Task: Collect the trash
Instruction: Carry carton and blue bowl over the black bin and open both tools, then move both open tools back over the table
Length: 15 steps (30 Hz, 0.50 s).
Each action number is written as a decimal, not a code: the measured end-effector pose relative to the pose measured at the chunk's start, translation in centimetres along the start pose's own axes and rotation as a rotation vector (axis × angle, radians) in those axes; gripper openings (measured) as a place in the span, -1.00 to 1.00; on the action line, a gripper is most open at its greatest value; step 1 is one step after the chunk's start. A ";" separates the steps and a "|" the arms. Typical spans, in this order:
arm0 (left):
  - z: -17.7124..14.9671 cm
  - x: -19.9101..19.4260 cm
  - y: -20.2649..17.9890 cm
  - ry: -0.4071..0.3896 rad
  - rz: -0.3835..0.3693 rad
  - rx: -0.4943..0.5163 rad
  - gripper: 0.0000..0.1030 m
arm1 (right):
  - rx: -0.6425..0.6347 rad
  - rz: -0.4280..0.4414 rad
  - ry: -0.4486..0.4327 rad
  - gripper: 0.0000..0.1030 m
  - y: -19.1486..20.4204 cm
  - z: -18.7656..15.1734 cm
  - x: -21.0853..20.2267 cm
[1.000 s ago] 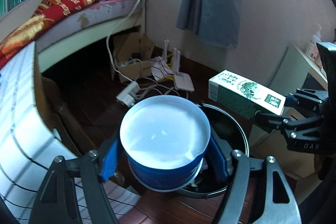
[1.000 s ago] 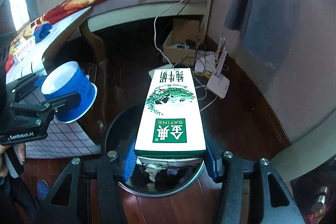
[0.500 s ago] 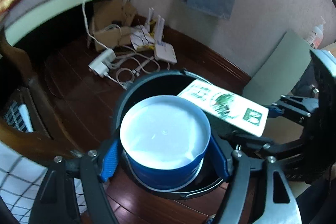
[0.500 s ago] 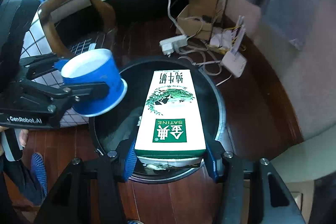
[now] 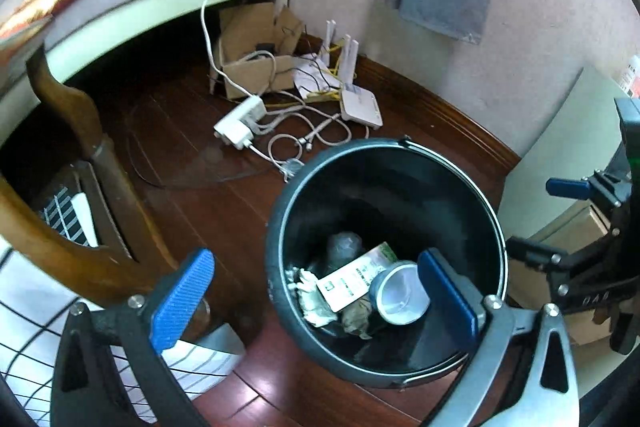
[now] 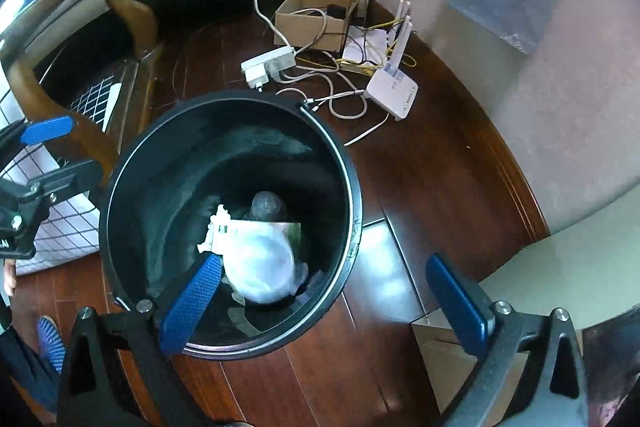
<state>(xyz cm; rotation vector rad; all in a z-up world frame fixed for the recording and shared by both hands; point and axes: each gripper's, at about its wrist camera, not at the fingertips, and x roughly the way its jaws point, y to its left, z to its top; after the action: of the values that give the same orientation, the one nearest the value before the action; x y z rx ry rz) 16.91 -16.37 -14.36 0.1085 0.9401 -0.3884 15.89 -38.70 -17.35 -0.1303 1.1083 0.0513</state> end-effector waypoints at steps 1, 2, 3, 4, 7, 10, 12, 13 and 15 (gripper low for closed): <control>0.0 -0.2 0.1 -0.004 0.004 0.001 0.99 | 0.004 0.003 -0.004 1.00 0.0 0.2 -0.1; 0.0 -0.4 0.2 -0.009 0.010 0.001 0.99 | 0.004 0.005 -0.008 1.00 0.1 0.4 -0.3; 0.0 -0.5 0.3 -0.013 0.014 0.000 0.99 | 0.002 0.004 -0.012 1.00 0.3 0.5 -0.4; 0.0 -0.8 0.4 -0.018 0.017 -0.003 0.99 | 0.000 0.005 -0.016 1.00 0.5 0.6 -0.6; 0.1 -1.1 0.6 -0.023 0.028 -0.005 0.99 | -0.009 0.012 -0.026 1.00 1.1 0.8 -1.2; 0.2 -1.9 0.7 -0.036 0.038 -0.010 0.99 | -0.022 0.019 -0.042 1.00 1.8 1.2 -1.9; 0.2 -2.5 0.8 -0.048 0.051 -0.010 0.99 | -0.027 0.025 -0.053 1.00 2.1 1.5 -2.4; 0.2 -2.9 1.0 -0.055 0.056 -0.012 0.99 | -0.032 0.028 -0.062 1.00 2.4 1.7 -2.8; 0.3 -3.5 1.1 -0.070 0.078 -0.014 0.99 | -0.037 0.031 -0.073 1.00 2.8 1.9 -3.3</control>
<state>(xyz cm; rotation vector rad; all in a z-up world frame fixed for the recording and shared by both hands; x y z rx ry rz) 15.77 -14.43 -11.44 0.1177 0.8670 -0.3112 15.84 -35.62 -13.81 -0.1434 1.0366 0.1034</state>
